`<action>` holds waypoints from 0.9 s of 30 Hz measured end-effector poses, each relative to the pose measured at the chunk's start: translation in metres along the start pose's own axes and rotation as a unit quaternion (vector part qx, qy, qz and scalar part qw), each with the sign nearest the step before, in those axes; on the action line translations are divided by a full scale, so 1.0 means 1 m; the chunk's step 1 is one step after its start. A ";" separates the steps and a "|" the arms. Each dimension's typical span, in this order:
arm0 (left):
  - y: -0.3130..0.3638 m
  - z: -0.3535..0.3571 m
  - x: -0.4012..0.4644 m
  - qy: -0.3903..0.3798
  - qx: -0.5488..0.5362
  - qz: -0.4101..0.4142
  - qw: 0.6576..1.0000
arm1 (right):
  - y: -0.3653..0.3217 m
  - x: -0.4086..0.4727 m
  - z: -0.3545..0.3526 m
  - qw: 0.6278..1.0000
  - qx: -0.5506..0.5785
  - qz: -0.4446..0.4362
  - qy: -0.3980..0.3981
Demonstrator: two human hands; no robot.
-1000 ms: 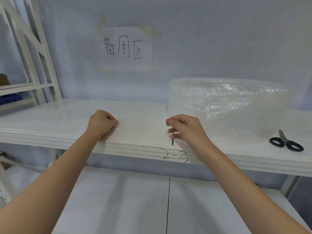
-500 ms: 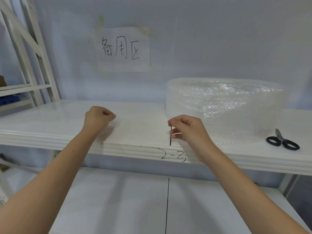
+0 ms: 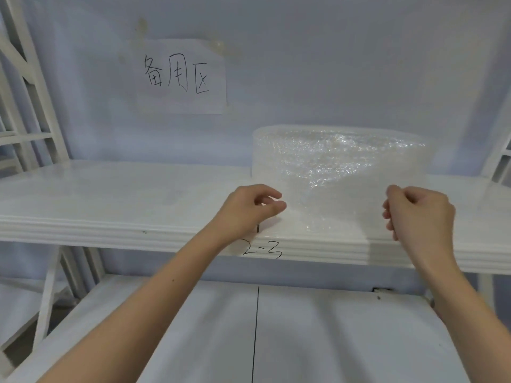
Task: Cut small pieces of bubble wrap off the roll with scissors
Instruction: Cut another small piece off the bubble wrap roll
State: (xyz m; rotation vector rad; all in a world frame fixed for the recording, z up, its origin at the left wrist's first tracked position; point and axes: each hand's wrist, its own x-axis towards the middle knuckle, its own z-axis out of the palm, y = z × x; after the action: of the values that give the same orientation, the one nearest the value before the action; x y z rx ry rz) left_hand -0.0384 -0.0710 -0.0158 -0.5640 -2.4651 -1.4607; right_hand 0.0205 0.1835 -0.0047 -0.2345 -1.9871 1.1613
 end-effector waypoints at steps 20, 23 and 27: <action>0.023 0.056 0.005 -0.086 -0.071 -0.006 0.994 | 0.045 0.072 -0.052 0.868 -0.443 0.099 -0.201; 0.023 0.054 0.005 -0.094 -0.076 -0.011 0.993 | 0.032 0.077 -0.054 0.837 -0.471 0.113 -0.256; 0.024 0.055 0.004 -0.107 -0.086 -0.016 0.990 | 0.027 0.080 -0.057 0.817 -0.486 0.114 -0.288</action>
State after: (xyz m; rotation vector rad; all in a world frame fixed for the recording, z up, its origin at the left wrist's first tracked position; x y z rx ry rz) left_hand -0.0320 -0.0120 -0.0217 -0.7537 -2.5305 -1.7185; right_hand 0.0022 0.2766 0.0322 -0.7176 -3.0425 0.2061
